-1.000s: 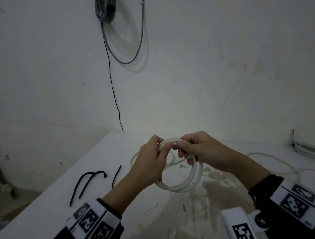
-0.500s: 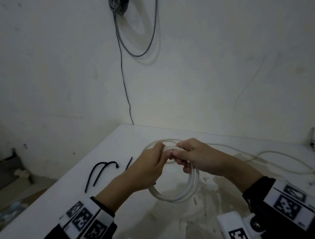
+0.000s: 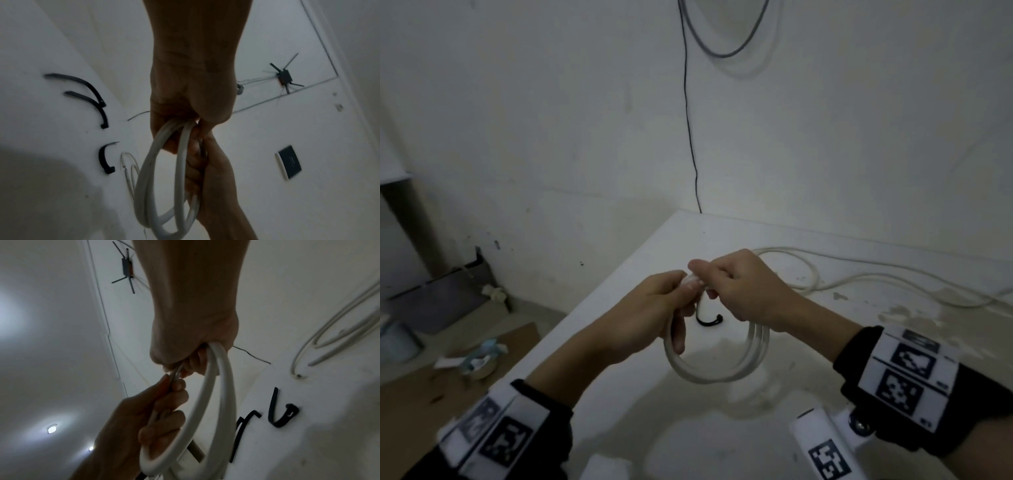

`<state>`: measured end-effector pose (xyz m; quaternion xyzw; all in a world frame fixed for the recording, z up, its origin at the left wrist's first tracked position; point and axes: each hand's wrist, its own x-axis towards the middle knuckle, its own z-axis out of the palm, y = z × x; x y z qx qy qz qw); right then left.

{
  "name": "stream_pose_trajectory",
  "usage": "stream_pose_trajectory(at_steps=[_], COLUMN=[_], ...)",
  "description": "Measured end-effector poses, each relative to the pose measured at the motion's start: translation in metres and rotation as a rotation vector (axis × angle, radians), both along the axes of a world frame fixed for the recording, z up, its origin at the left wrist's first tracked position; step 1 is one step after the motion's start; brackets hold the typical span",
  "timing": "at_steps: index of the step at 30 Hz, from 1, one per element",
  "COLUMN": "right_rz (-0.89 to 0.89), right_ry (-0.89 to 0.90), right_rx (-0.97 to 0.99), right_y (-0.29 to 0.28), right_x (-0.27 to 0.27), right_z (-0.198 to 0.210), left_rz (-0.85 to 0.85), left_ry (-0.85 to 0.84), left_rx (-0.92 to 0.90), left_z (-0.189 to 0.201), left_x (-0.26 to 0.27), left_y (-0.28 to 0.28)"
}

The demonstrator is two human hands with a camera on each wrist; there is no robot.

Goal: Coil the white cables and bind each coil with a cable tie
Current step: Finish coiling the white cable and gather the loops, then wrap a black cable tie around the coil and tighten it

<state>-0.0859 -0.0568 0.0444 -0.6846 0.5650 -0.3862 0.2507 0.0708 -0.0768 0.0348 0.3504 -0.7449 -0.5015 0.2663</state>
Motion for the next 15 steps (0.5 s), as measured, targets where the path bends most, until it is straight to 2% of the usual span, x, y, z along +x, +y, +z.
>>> stream_pose_trajectory(at_steps=[2,4,9,13,15], right_rz=[0.074,0.138,0.229,0.278,0.321], right_ry=[0.038,0.108,0.231,0.293,0.291], right_rx=[0.050,0.090,0.177,0.129,0.139], right_y=[-0.006,-0.012,-0.027,-0.035,-0.038], right_x=[0.006,0.010,0.016,0.018,0.018], right_z=[0.000,0.002,0.004,0.003,0.001], left_rz=[-0.068,-0.065,-0.042,-0.108,-0.105], left_ry=[0.070,0.135,0.233,0.319,0.304], left_rx=[0.191,0.324,0.536,0.779,0.827], left_z=[-0.002,-0.004,-0.008,-0.007,-0.009], left_x=[0.013,0.020,0.030,0.033,0.032], left_y=[-0.004,-0.009,-0.025,-0.036,-0.040])
